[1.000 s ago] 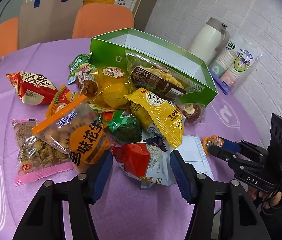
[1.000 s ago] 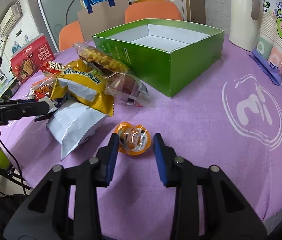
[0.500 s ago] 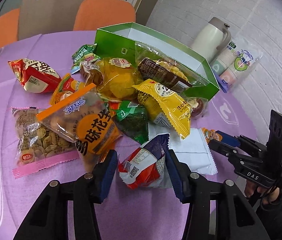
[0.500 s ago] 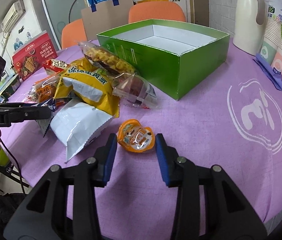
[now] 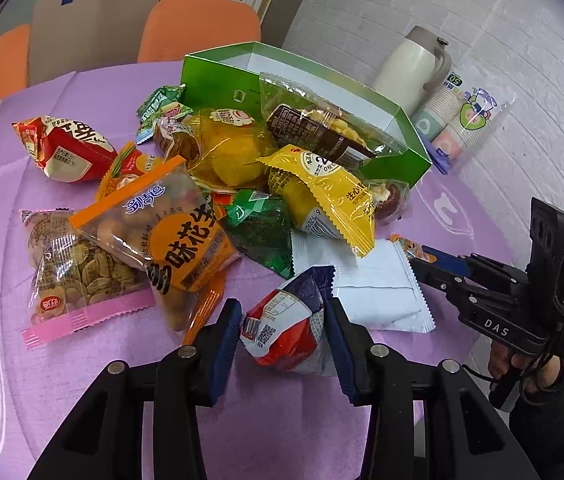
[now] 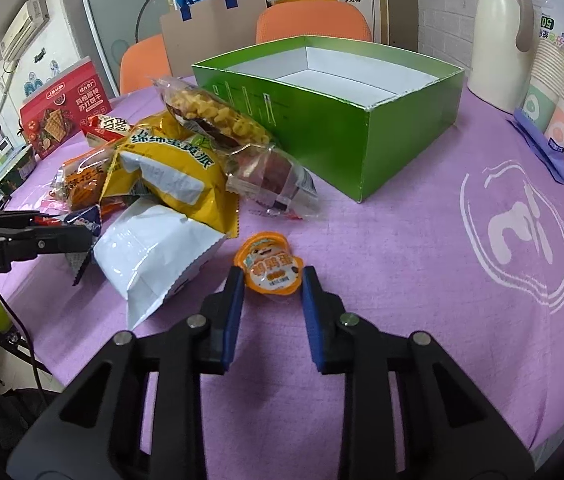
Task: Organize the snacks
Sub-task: 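Grasp the orange jelly cup with the right tool while the left tool grasps the red-white packet, then carry both items into the green box and open both tools to release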
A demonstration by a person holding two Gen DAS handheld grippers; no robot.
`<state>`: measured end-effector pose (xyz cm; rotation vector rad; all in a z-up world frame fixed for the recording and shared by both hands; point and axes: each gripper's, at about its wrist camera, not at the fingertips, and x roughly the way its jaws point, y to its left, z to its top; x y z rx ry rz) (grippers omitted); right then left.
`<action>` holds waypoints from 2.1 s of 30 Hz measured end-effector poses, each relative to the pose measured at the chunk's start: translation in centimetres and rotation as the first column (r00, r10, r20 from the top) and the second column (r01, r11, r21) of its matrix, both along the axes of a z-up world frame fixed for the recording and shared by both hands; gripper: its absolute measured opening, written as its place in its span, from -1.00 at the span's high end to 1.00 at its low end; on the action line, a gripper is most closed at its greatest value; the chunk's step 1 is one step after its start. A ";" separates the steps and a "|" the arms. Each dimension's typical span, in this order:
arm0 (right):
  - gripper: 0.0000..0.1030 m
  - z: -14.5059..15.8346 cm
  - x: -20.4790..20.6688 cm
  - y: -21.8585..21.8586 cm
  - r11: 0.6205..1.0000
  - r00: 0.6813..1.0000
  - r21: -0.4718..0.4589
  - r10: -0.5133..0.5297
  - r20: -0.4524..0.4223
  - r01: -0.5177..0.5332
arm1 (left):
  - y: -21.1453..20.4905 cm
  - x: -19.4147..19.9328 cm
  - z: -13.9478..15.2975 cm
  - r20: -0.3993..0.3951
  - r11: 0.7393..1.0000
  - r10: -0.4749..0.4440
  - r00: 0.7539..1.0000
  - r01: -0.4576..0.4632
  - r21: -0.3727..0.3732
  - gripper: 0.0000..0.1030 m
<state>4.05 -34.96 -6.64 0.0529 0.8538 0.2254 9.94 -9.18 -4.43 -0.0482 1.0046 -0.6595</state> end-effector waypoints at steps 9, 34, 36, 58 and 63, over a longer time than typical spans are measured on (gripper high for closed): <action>0.43 3.3 -1.6 0.0 1.000 0.997 0.026 0.012 0.081 -0.014 | 1.1 -1.0 4.0 0.061 0.998 -0.006 0.998 0.010 -0.054 0.26; 0.42 7.7 8.0 -4.4 0.992 0.972 0.025 -0.123 0.203 0.120 | -13.7 14.0 8.8 0.115 1.000 -0.021 0.993 0.023 -0.018 0.26; 0.42 7.0 9.1 -4.2 0.994 0.977 0.020 -0.110 0.183 0.108 | -14.3 15.0 7.9 0.097 1.000 -0.015 0.995 0.015 -0.001 0.26; -0.97 8.4 7.4 -2.2 0.993 0.959 -0.072 -0.073 0.274 0.096 | -11.1 13.6 9.3 0.150 0.998 0.067 0.986 -0.067 -0.004 -0.72; -0.98 11.1 3.5 -0.8 0.993 0.933 -0.092 -0.032 0.358 0.069 | -8.4 9.8 12.4 0.216 0.999 0.047 0.975 -0.048 -0.001 -0.72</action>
